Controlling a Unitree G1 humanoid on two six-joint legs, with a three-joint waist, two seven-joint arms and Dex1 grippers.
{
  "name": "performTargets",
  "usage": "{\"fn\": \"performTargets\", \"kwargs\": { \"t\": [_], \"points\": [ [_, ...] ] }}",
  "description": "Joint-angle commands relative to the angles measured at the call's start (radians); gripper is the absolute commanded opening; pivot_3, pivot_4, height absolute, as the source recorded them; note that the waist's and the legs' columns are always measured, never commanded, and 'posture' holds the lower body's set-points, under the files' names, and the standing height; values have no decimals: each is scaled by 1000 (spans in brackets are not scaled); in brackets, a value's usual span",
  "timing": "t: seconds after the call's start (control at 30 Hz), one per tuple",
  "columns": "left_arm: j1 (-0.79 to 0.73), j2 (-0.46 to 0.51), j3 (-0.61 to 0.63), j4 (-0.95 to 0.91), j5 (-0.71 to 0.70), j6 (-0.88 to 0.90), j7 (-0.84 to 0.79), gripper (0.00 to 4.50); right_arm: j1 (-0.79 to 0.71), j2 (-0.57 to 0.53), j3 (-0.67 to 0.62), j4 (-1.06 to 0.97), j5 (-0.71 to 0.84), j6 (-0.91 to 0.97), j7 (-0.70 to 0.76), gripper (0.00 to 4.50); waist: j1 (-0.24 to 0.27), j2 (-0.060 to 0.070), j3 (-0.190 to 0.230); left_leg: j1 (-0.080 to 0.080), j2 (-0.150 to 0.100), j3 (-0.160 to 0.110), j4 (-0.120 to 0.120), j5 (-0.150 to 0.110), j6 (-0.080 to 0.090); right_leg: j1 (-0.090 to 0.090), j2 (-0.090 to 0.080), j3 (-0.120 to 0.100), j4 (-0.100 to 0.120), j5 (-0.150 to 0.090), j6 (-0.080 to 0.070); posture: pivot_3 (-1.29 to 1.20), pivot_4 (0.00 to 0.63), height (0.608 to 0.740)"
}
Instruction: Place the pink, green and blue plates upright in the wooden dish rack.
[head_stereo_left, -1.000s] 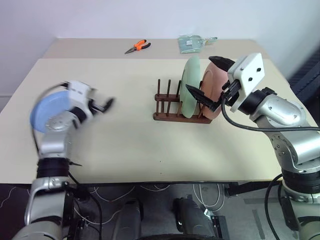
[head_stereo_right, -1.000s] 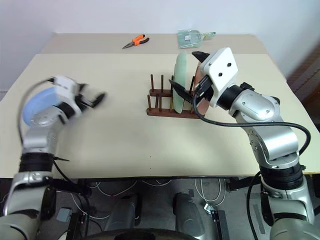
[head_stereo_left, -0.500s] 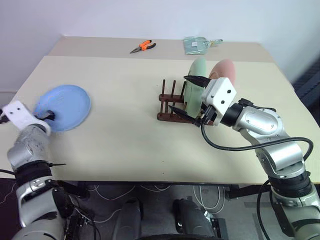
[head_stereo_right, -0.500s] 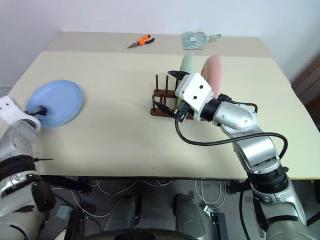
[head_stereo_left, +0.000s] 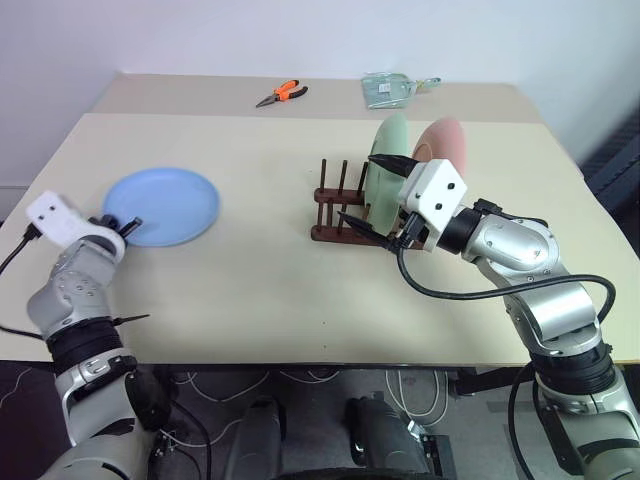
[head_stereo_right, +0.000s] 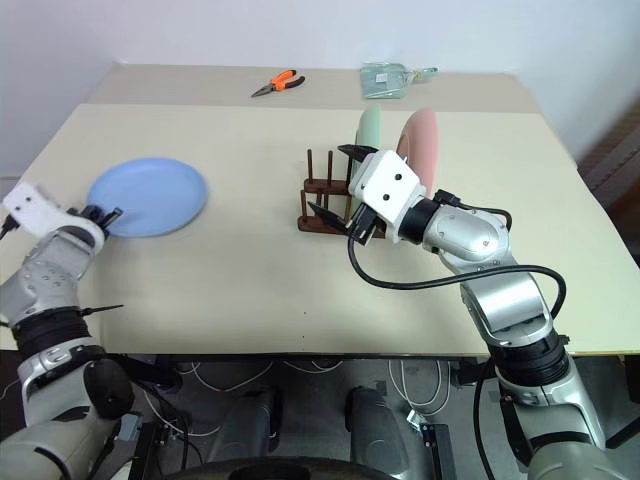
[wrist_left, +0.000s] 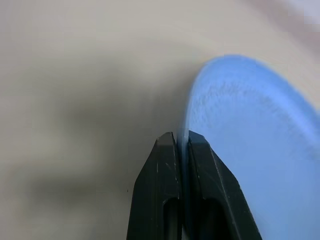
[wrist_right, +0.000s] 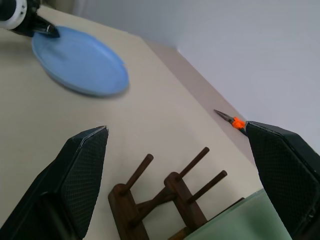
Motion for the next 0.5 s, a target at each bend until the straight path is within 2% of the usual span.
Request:
{"fn": "performTargets", "kwargs": {
  "t": [0.03, 0.2, 0.43, 0.5],
  "points": [
    [-101, 11, -89, -142, -25, -104, -116, 35, -42, -5, 71, -49, -104, -66, 9, 4500, -2, -1, 0, 0, 0, 0, 0, 0, 0, 0, 0, 0, 0, 0, 0, 0, 150, 732],
    [-229, -3, -257, -260, -45, -88, -258, 35, -196, 54, 229, 96, -368, -176, -55, 4500, -12, -1, 1, 0, 0, 1, -1, 1, -1, -1, 0, 0, 0, 1, 0, 0, 150, 732],
    [-248, -54, -331, -367, -81, -63, -269, 35, -338, 97, 308, 323, -608, -332, -125, 4500, -10, 0, 1, 0, 0, 1, -2, 1, -1, -2, 1, 1, 1, 1, 1, 0, 150, 732],
    [-241, -57, -336, -379, -84, -59, -267, 0, -338, 105, 307, 343, -627, -360, -119, 3924, -9, 0, 1, 0, 0, 0, -2, 1, -1, -2, 1, 1, 1, 1, 1, 0, 150, 732]
  ]
}}
